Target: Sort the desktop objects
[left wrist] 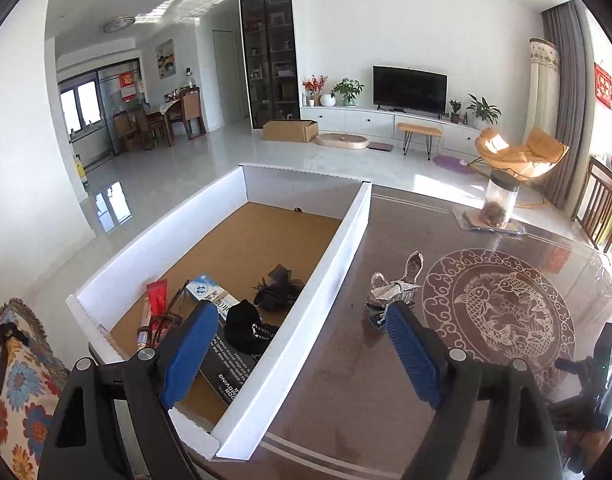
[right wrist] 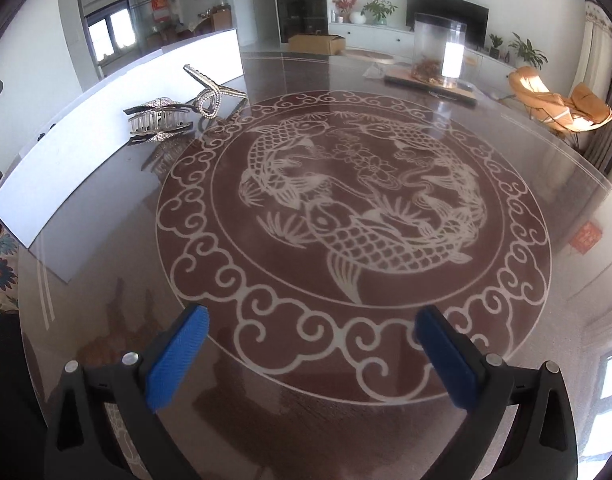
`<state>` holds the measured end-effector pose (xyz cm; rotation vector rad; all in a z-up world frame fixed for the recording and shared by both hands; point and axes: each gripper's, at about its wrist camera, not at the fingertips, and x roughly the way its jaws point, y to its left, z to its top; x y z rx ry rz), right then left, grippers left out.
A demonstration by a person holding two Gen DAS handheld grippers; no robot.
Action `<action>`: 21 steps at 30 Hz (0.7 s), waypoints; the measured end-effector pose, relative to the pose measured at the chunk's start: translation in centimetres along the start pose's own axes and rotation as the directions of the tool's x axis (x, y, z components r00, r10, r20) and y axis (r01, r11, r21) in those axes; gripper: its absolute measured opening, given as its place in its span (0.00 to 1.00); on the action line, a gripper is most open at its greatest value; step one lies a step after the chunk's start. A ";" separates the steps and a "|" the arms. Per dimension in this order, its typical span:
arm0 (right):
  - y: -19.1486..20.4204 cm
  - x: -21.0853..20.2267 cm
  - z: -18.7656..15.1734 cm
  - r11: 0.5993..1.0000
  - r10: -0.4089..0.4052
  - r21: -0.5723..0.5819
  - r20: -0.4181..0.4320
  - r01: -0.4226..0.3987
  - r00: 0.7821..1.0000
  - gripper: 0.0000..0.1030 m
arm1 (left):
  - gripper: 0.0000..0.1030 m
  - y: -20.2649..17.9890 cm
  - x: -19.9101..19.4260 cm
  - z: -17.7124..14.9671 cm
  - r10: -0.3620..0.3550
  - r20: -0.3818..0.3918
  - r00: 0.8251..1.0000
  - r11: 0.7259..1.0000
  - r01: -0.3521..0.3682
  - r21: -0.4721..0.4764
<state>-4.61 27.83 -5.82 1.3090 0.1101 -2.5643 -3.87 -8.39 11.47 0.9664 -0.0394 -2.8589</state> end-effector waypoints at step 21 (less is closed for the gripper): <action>1.1 0.9 -0.4 1.000 -0.025 -0.019 -0.005 0.025 1.000 1.00 | 0.84 -14.4 18.7 -1.8 -0.046 -0.349 0.936 0.908 0.185 0.376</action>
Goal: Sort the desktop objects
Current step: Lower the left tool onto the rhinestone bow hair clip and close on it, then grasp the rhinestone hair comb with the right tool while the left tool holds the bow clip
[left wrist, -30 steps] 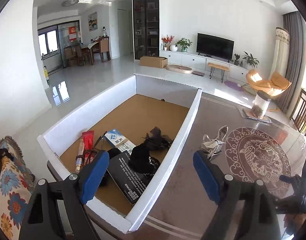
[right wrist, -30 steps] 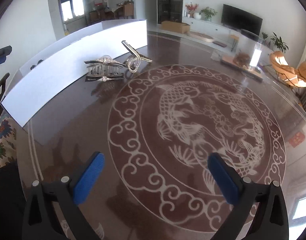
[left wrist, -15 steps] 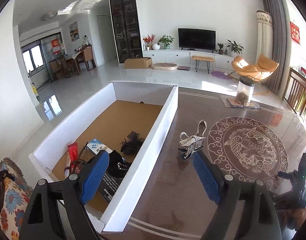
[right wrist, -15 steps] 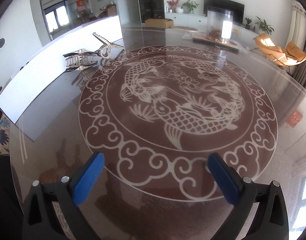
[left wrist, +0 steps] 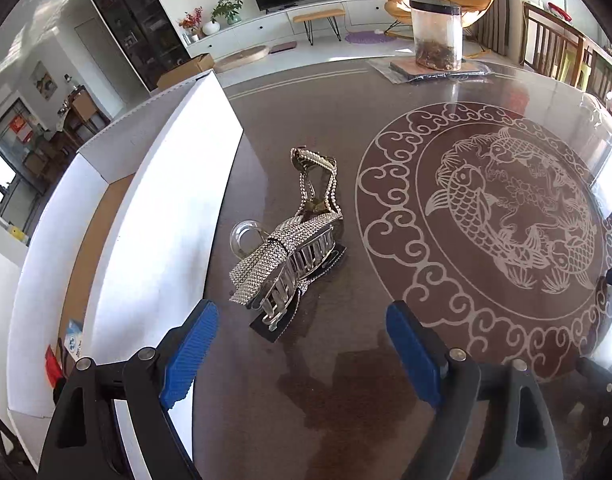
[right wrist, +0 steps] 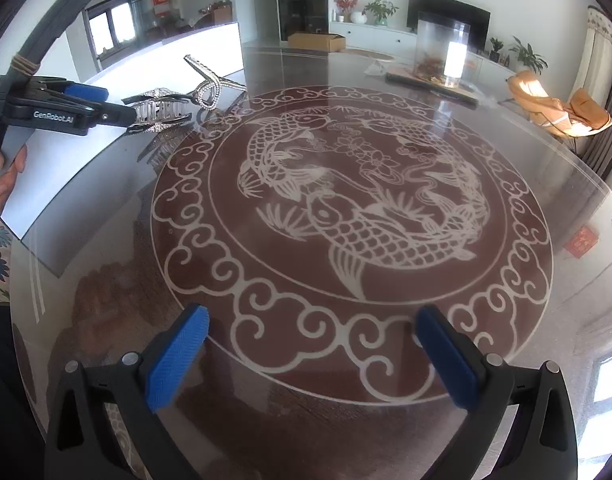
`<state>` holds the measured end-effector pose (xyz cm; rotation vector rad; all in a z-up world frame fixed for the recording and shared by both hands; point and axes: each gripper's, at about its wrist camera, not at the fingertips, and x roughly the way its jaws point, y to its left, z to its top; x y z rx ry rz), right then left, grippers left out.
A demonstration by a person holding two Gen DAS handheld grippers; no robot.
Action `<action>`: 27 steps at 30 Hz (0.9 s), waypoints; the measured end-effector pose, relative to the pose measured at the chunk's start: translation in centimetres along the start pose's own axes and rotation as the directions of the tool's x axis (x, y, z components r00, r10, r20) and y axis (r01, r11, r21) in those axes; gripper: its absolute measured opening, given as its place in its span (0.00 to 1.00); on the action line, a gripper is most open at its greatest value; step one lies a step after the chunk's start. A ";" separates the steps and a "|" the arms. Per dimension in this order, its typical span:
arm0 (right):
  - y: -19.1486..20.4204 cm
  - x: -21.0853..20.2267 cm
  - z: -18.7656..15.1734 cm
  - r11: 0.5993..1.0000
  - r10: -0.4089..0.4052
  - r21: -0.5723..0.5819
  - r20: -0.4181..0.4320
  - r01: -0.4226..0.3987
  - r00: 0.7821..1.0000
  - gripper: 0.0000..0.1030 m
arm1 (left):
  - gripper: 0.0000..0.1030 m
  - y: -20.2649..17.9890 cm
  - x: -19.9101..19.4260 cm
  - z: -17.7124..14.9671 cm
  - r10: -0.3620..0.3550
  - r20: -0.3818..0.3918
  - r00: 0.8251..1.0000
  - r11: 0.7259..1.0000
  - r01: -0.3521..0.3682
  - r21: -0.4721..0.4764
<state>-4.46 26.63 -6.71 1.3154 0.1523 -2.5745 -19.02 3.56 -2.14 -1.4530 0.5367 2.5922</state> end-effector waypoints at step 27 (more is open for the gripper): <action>0.1 0.1 0.0 1.000 -0.018 -0.013 -0.006 0.018 1.000 1.00 | 0.08 -3.1 -6.5 -11.9 -0.173 0.160 0.972 0.940 0.211 -0.268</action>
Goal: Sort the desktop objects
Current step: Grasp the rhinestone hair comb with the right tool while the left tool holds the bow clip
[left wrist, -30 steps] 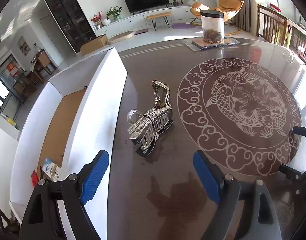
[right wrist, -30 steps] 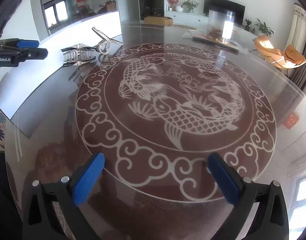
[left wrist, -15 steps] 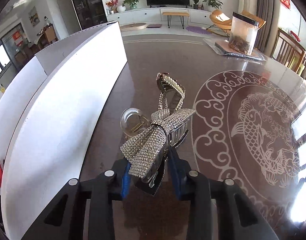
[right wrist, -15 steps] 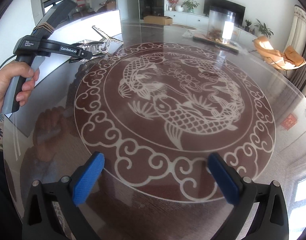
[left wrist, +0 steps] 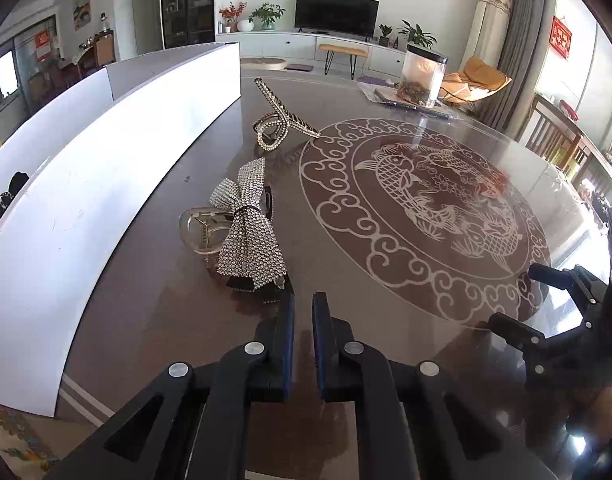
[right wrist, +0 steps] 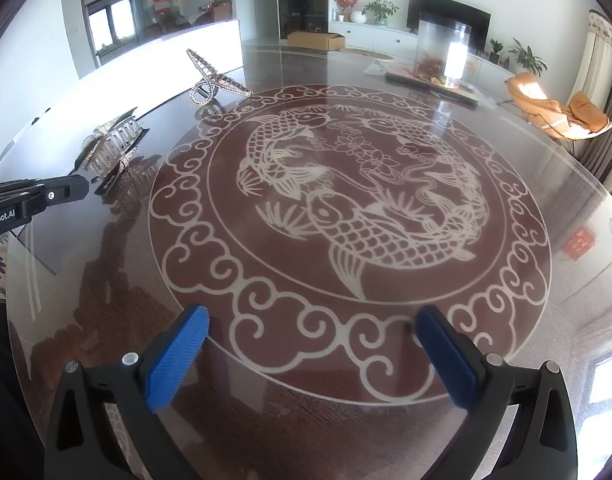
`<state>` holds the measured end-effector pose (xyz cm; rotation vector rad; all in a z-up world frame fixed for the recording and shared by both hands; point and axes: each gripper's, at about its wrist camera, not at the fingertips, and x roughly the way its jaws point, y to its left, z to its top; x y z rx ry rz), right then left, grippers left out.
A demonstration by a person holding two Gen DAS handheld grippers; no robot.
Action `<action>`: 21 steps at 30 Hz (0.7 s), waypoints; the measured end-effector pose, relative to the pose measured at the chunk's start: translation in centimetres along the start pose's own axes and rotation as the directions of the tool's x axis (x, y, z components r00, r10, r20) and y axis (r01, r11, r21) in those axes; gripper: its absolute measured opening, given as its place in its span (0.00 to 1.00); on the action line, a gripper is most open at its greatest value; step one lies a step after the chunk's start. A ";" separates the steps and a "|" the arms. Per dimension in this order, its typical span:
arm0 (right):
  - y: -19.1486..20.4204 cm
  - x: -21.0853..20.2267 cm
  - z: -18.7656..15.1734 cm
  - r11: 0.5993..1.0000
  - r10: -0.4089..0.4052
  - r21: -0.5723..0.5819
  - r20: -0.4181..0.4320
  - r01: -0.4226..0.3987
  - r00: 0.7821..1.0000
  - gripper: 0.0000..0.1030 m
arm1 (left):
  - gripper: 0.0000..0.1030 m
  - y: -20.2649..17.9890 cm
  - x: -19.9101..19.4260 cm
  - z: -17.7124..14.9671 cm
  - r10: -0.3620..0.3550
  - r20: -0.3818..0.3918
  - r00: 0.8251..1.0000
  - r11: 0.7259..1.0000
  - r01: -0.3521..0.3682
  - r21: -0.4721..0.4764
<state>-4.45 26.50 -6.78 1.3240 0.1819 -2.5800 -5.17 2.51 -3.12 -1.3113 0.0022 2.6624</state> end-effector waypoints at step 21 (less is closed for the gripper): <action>0.1 -0.1 -0.1 1.000 -0.008 -0.004 -0.002 0.008 1.000 1.00 | 0.91 0.8 -0.4 -0.6 0.085 0.053 0.995 0.993 -0.081 -0.082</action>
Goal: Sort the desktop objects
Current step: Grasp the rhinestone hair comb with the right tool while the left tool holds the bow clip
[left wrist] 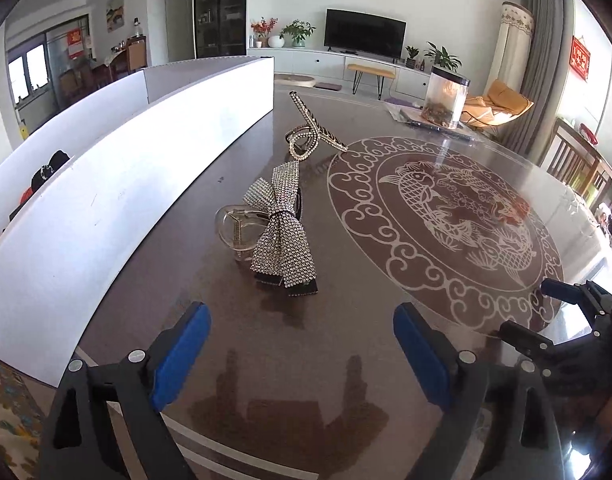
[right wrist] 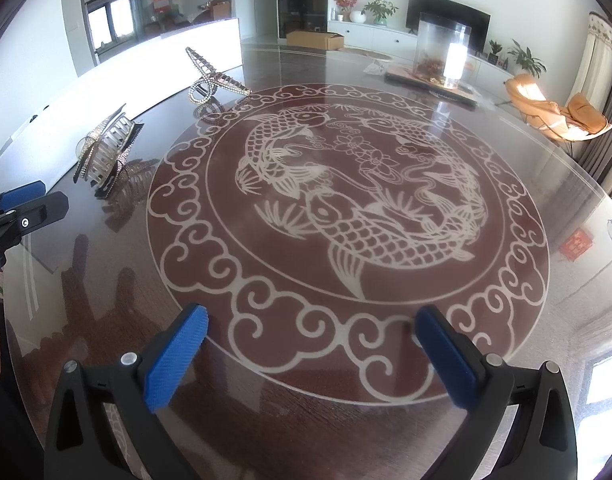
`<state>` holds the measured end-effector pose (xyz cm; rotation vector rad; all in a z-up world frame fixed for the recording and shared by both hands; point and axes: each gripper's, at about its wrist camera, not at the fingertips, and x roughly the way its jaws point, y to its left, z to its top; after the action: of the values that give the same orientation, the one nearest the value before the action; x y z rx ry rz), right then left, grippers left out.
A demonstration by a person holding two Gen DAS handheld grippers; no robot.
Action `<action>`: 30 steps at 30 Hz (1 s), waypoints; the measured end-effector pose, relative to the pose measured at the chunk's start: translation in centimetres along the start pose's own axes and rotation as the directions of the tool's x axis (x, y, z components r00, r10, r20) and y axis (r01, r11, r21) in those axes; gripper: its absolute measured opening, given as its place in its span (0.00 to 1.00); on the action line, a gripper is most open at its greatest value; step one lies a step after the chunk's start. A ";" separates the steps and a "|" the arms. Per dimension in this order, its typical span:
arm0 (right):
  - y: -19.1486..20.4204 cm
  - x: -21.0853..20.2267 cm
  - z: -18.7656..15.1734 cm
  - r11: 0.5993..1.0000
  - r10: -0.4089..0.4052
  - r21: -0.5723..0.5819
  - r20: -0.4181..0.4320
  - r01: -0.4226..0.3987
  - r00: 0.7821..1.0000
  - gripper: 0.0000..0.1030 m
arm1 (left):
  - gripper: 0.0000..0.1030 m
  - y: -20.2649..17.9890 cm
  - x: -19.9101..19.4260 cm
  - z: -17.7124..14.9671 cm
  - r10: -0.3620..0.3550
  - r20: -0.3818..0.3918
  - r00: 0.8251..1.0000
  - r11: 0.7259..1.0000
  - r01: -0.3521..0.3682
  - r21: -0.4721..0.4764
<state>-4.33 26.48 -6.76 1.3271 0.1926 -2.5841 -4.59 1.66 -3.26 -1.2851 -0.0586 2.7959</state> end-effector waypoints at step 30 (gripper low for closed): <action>1.9 2.7 8.5 0.976 0.139 -0.174 0.023 -0.133 0.990 1.00 | 1.00 0.2 3.6 -1.0 0.080 -0.145 0.986 0.997 -0.080 0.005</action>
<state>-12.02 22.42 -4.06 1.1896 0.3006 -2.4145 -6.20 1.71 -6.68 -1.5200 -0.0013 2.7575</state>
